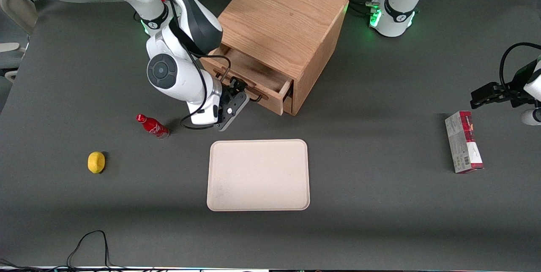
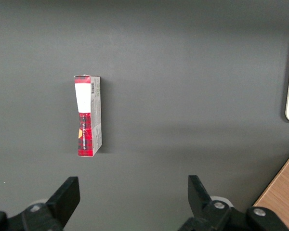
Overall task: Open upper drawer
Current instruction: 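Pull the upper drawer outward from the cabinet with the right gripper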
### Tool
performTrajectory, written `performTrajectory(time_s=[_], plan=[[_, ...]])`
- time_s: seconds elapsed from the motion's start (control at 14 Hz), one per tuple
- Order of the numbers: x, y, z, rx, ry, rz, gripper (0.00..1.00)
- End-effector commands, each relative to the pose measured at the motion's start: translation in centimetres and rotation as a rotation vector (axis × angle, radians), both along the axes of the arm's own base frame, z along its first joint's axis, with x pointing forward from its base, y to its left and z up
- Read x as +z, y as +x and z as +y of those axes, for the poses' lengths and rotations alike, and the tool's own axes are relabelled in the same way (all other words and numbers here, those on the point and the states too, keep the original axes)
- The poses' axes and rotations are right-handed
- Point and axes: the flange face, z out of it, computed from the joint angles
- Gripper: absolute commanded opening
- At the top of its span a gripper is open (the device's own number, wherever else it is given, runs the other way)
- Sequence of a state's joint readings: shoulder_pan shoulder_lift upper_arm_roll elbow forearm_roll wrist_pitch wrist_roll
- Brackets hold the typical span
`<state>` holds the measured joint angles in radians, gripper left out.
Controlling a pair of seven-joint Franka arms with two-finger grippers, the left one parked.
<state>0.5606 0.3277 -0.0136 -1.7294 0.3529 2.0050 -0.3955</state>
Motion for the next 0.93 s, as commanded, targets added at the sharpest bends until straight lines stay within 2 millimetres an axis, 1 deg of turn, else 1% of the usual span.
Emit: performTrajectory(time_s=[0.0,0.21,0.36,0.5,0.64,0.79,0.86], plan=[[-0.5,1.1,-0.4,0.036,0.016,-0.003,1.00],[-0.6,2.0,-1.9,0.035,0.020,-0.009,1.00],[-0.9,2.1,-2.2,0.050,0.017,-0.002,1.00],[-0.7,2.8,-3.2,0.041,0.019,-0.004,1.00],[-0.7,3.0,-3.5,0.041,0.019,-0.006,1.00],[-0.5,3.6,-4.3,0.034,0.023,-0.013,1.00],[-0.4,3.8,-4.3,0.032,0.026,-0.016,1.00]])
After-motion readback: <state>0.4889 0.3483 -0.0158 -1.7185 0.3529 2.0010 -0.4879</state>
